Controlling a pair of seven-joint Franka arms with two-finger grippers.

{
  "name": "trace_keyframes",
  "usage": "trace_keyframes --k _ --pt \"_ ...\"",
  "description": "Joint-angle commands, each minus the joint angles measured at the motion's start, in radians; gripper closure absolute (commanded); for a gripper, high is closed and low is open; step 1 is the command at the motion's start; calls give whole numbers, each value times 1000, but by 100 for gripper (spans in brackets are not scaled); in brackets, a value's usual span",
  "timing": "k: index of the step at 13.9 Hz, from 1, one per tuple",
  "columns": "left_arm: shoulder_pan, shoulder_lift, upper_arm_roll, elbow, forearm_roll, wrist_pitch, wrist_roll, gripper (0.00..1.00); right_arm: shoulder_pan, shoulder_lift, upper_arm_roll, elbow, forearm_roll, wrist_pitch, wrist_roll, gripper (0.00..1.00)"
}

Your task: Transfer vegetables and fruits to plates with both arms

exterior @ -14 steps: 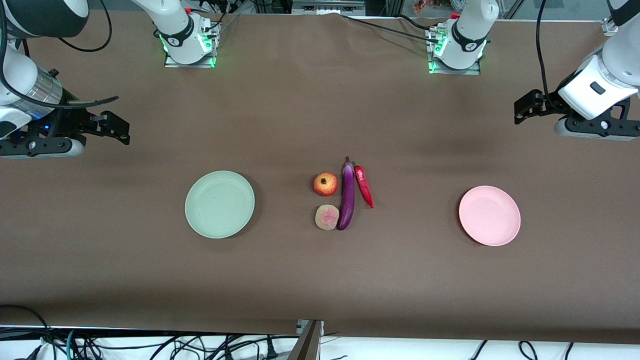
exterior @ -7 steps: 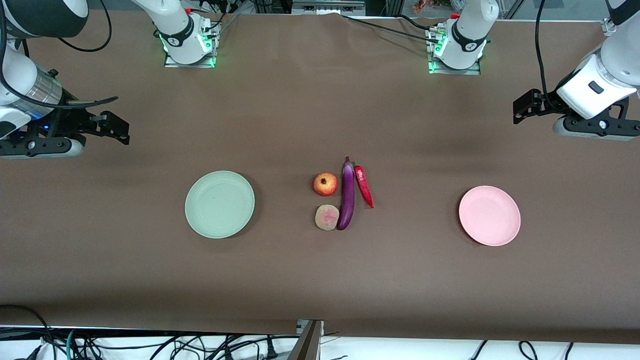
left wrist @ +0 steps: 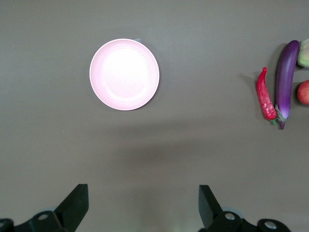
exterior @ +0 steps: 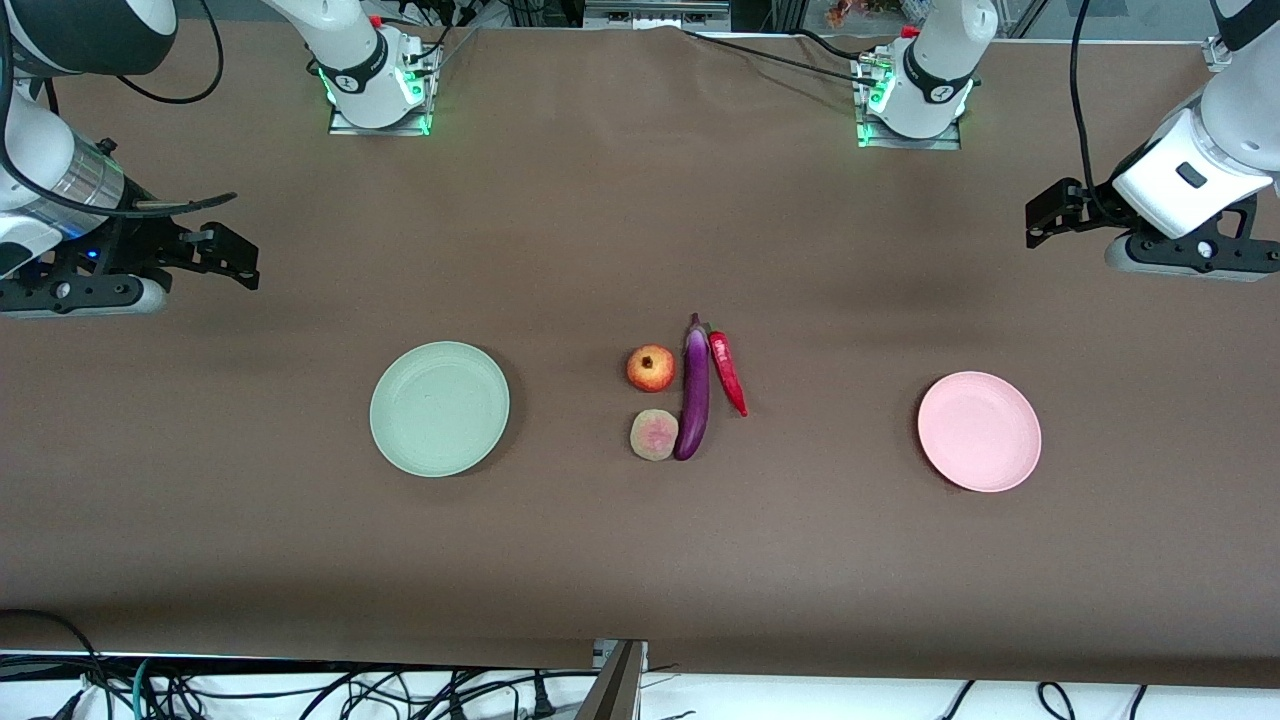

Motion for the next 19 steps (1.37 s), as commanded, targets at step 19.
trace_keyframes --k 19 --pt "-146 420 -81 81 -19 164 -172 0 35 -4 3 6 -15 -10 4 0"
